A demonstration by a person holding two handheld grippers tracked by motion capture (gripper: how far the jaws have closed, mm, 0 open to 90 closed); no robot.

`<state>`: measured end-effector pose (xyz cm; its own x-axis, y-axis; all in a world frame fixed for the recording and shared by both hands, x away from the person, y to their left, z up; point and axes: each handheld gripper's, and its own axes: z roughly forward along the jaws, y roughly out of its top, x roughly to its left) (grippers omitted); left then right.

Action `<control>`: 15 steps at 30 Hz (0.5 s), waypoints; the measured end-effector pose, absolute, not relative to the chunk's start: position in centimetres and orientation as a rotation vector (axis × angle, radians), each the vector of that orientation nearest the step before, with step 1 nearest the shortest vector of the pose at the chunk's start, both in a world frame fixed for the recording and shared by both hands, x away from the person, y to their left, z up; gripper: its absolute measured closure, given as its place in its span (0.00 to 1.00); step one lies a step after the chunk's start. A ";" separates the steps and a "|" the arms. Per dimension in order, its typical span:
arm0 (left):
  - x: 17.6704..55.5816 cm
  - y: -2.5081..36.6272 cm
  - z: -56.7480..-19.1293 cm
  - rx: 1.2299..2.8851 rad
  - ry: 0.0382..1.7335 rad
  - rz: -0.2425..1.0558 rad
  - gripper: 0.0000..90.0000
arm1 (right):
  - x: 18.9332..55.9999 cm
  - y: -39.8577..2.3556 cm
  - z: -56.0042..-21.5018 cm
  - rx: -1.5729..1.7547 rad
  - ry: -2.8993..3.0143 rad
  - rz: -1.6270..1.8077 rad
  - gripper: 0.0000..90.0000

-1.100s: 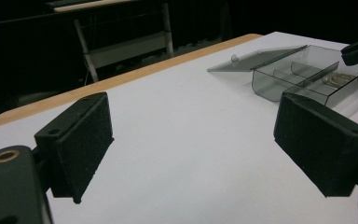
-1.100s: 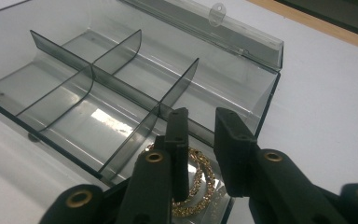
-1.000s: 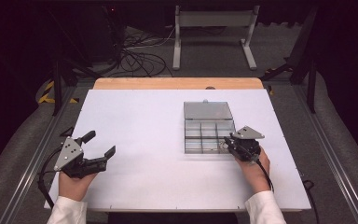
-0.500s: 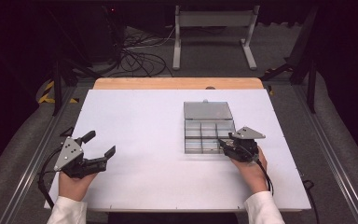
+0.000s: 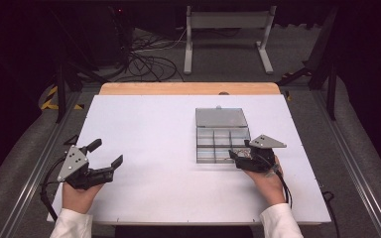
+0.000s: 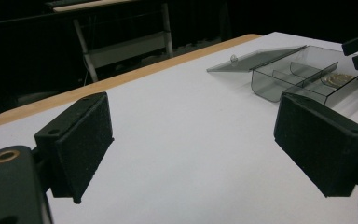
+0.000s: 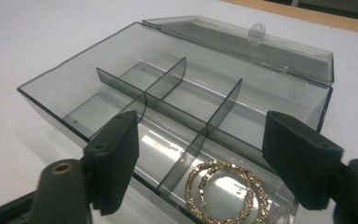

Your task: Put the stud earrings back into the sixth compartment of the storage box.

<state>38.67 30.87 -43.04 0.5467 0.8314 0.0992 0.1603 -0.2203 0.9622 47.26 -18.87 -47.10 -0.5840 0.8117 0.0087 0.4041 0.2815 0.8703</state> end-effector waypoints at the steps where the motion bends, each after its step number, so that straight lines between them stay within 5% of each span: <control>1: 38.7 30.9 -43.0 1.708 0.835 0.777 0.13 | 47.2 -18.9 -47.1 1.085 2.115 1.250 0.27; 15: 38.6 30.8 -43.0 1.710 0.830 0.774 0.13 | 46.4 -19.5 -46.5 1.012 2.072 1.365 0.10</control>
